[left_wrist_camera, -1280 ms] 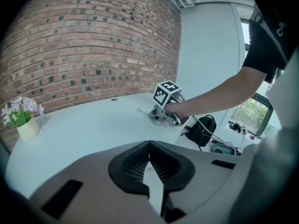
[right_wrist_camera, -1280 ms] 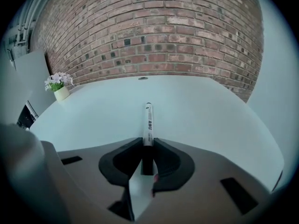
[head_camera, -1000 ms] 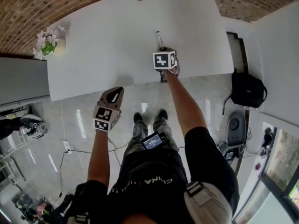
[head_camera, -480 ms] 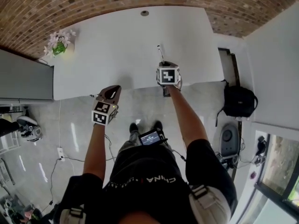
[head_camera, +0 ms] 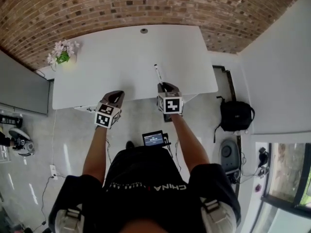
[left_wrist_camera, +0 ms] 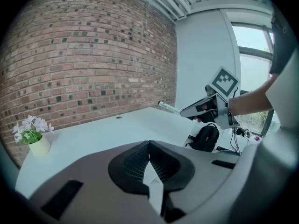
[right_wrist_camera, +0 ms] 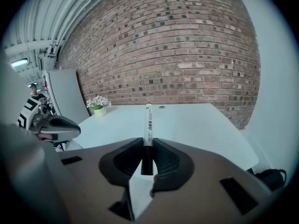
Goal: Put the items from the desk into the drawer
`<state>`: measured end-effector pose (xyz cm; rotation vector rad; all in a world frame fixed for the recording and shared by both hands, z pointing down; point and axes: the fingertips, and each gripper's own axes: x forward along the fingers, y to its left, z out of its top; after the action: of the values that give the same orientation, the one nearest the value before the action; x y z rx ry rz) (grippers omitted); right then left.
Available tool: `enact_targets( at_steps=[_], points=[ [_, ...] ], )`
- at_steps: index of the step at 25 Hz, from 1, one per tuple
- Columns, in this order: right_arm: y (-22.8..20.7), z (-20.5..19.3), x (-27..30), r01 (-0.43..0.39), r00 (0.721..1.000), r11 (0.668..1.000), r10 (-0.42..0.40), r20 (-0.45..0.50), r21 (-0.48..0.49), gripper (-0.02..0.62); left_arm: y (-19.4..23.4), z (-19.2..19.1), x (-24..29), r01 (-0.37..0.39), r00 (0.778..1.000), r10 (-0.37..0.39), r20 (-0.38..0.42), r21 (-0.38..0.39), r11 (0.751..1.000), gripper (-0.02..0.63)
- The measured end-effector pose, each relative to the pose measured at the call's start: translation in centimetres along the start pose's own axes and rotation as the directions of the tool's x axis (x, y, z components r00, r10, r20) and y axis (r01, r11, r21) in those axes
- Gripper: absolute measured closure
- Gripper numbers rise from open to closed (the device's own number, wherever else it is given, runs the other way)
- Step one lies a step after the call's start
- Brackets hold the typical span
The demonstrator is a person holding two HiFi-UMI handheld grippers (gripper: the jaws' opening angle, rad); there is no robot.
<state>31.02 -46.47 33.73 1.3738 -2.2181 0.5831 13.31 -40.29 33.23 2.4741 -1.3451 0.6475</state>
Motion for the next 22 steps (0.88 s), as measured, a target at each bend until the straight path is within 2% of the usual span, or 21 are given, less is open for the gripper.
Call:
enact_targets(
  at_steps=[6,13,17,22],
  points=[
    [0.7,-0.9,-1.3,-0.047,0.999,0.999,0.047,0.004,-0.014,0.522,-0.9,0.3,-0.5,-0.018,1.0,0.018,0.002,0.005,1.0,0.594],
    [2.9,-0.9,-0.5,-0.168,0.986,0.983,0.168,-0.007,-0.073,0.522,-0.9,-1.2,-2.9,-0.125,0.992,0.125,-0.02,-0.048,0.991,0.594],
    [6.0,-1.8,0.8,-0.266,0.964,0.956,0.262,-0.044,-0.126,0.522,-0.3,-3.6,-5.8,-0.227,0.974,0.224,-0.042,-0.099,0.969,0.594],
    [10.1,-2.9,2.1,-0.368,0.93,0.915,0.358,-0.088,-0.168,0.522,0.2,-7.3,-10.2,-0.343,0.939,0.331,-0.096,-0.161,0.925,0.594]
  ],
)
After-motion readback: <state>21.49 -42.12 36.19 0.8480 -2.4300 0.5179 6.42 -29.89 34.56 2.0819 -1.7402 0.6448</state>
